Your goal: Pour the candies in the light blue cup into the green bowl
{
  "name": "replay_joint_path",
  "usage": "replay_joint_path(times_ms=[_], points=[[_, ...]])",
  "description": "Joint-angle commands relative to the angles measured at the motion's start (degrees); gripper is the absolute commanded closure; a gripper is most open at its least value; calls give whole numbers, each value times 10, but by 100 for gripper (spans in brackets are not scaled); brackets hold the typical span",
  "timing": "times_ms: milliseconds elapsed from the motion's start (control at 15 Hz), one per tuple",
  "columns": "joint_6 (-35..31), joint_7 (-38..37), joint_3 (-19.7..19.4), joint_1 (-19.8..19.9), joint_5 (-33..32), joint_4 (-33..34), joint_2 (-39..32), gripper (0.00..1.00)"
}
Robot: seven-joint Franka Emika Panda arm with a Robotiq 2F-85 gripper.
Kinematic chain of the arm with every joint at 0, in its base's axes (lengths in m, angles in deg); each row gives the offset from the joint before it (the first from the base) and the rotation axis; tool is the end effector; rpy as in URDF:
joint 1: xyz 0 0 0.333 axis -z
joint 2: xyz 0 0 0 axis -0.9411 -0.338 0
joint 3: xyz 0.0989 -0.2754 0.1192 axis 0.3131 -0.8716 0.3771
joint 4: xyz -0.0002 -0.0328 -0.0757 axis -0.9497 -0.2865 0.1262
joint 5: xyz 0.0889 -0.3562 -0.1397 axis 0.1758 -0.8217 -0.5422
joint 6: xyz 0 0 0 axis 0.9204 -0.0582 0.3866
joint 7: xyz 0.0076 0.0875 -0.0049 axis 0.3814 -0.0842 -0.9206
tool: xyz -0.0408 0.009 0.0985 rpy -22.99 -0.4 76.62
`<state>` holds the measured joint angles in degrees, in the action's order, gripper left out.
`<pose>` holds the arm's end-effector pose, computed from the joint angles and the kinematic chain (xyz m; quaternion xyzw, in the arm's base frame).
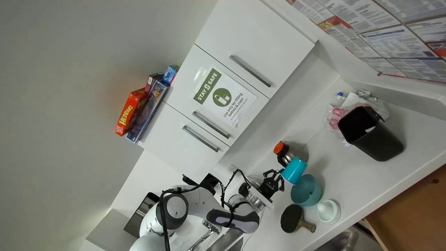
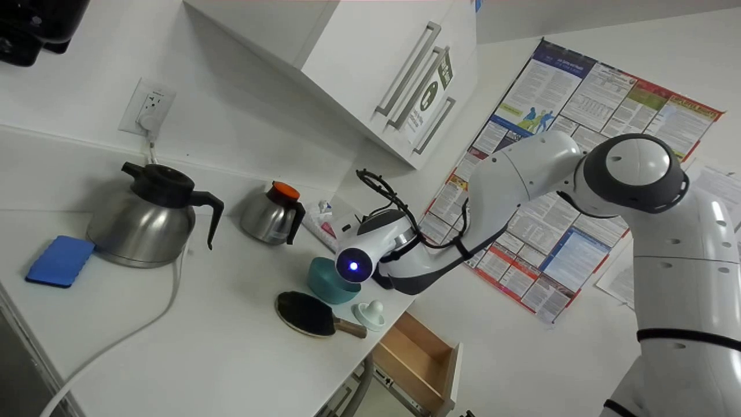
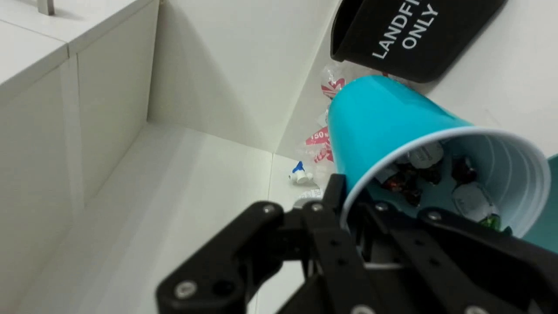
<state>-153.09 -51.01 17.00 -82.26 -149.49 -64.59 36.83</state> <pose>0.5629 0.1332 0.1833 0.6149 0.3979 0.1588 0.6621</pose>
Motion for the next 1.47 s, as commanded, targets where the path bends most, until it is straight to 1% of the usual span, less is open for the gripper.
replay_joint_path(times_ms=[0, 333, 1000, 1400], points=[[47, -16, 5, 2, -13, -27, 10, 99], [112, -10, 6, -3, -23, -26, -6, 99], [152, 9, 3, -4, -67, 17, -80, 99], [221, 20, 3, -15, -88, 41, -121, 99]])
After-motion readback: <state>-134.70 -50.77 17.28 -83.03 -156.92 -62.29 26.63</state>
